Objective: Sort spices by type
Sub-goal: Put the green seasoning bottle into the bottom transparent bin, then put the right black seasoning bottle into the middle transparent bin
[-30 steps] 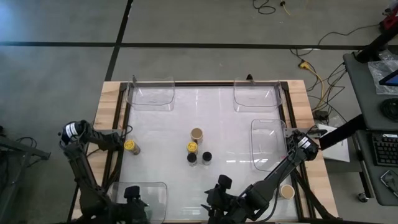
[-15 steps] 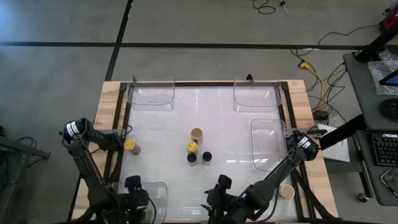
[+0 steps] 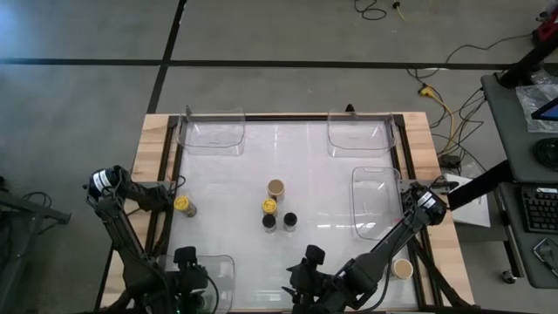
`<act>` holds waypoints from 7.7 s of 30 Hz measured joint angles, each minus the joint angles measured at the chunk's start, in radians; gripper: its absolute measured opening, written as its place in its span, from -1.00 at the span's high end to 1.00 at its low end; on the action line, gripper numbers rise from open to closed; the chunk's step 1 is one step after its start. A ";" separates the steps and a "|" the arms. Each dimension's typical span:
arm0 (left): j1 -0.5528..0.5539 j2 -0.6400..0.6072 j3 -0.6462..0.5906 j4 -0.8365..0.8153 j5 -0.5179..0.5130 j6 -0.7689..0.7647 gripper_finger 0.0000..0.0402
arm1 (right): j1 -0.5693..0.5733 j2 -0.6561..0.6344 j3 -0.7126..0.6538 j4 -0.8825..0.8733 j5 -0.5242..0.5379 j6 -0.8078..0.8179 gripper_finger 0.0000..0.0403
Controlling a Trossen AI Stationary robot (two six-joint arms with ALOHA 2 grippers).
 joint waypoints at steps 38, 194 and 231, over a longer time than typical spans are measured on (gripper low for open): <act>0.202 -0.284 0.002 -0.007 -0.472 0.034 -0.30 | -0.166 -0.115 0.002 -0.383 0.007 0.025 -0.19; 0.526 -0.570 0.024 -0.061 -0.456 0.422 -0.30 | -0.288 -0.001 0.022 -0.531 -0.718 -1.484 -0.04; 0.526 -0.570 0.010 -0.038 -0.455 0.429 -0.30 | -0.309 0.002 -0.057 -0.383 -0.789 -1.604 -0.06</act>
